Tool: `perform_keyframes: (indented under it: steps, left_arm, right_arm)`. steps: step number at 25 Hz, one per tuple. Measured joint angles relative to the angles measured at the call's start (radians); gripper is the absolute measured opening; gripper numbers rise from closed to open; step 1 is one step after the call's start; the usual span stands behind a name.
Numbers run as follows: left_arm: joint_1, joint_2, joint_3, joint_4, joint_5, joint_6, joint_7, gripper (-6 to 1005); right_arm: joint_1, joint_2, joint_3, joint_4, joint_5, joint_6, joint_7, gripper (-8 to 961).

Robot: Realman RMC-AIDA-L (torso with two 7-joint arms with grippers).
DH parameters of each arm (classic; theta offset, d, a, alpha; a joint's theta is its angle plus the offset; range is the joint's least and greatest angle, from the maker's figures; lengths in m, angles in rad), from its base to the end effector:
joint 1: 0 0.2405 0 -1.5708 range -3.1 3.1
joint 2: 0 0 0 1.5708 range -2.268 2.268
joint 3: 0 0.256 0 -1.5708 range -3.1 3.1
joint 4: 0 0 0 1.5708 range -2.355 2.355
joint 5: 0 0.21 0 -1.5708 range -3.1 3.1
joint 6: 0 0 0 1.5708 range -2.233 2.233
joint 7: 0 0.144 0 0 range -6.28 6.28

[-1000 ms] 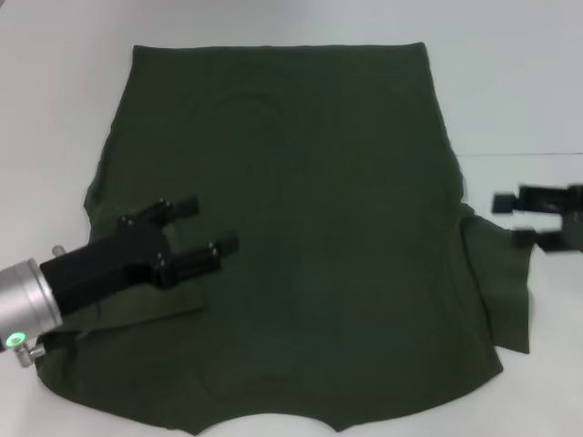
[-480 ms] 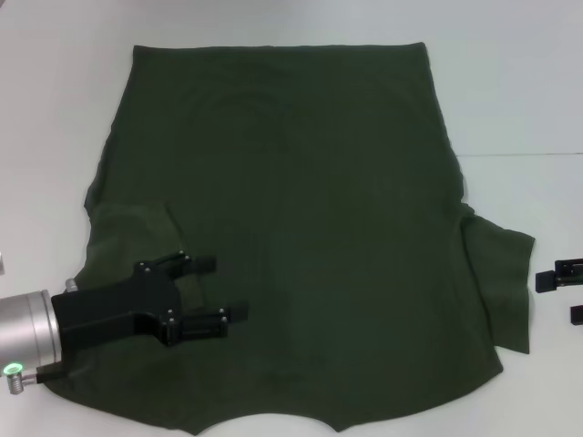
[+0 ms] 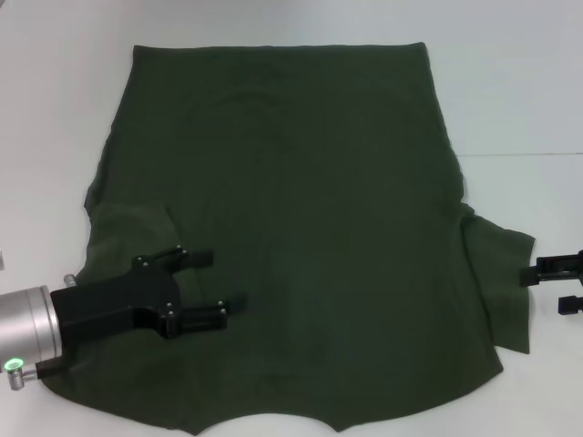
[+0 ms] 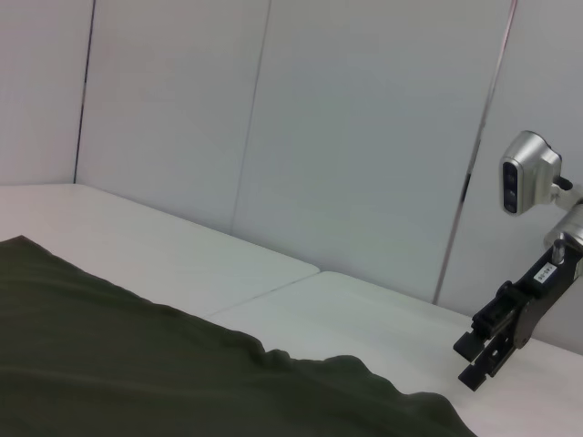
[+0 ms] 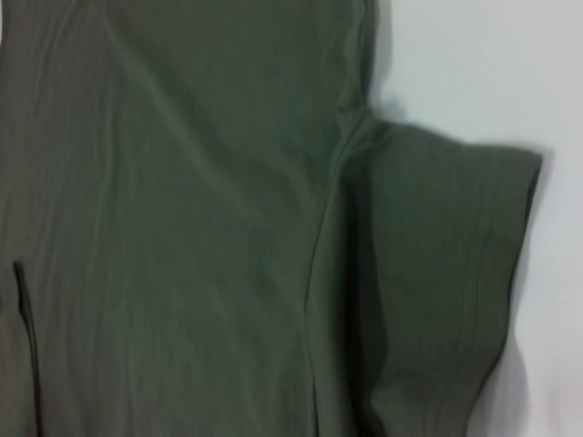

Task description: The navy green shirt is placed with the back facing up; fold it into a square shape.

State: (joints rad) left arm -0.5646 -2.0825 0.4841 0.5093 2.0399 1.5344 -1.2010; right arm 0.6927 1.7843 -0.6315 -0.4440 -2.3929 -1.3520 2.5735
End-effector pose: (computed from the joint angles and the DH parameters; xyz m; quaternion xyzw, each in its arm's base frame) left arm -0.2705 0.3323 -0.0073 -0.9198 -0.2049 -0.2850 0.1757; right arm 0.3285 0.3811 0.0839 -0.6744 0.7128 0.0964 0.1667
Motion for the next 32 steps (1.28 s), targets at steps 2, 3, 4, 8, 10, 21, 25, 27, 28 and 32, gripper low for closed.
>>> perform_keyframes:
  steps: [2, 3, 4, 8, 10, 21, 25, 27, 28, 32]
  left_arm:
    - [-0.002, 0.001, -0.006, 0.000, -0.001, -0.003, 0.000, 934]
    - [-0.002, 0.001, -0.007, 0.000, -0.001, -0.005, 0.000, 934]
    - [-0.003, 0.001, -0.007, 0.000, -0.001, -0.010, 0.000, 934]
    - [-0.007, -0.003, -0.007, -0.004, -0.002, -0.020, 0.001, 933]
    - [-0.008, -0.003, -0.007, -0.006, -0.003, -0.022, 0.001, 933]
    - [-0.016, -0.004, -0.007, -0.007, -0.003, -0.032, 0.001, 933]
    - [-0.019, -0.004, -0.007, -0.008, -0.003, -0.037, 0.002, 933]
    - [-0.020, -0.004, -0.007, -0.008, -0.003, -0.038, 0.002, 933]
    - [-0.020, -0.004, -0.007, -0.008, -0.003, -0.038, 0.002, 933]
    - [-0.021, -0.004, -0.007, -0.008, -0.003, -0.039, 0.002, 933]
  right_arm:
    - [0.005, 0.005, 0.000, 0.010, 0.000, 0.018, -0.007, 893]
    - [0.009, 0.007, 0.000, 0.014, 0.000, 0.029, -0.010, 893]
    - [0.011, 0.010, 0.000, 0.018, 0.000, 0.037, -0.013, 893]
    - [0.020, 0.028, 0.000, 0.028, 0.000, 0.074, -0.027, 892]
    - [0.023, 0.036, 0.001, 0.029, -0.001, 0.088, -0.029, 892]
    - [0.031, 0.068, -0.001, 0.032, -0.005, 0.147, -0.040, 890]
    - [0.031, 0.077, -0.002, 0.033, -0.006, 0.160, -0.041, 889]
    - [0.032, 0.082, -0.002, 0.034, -0.006, 0.166, -0.042, 889]
    - [0.032, 0.085, -0.002, 0.035, -0.006, 0.171, -0.042, 888]
    - [0.039, 0.091, -0.008, 0.041, -0.006, 0.175, -0.042, 888]
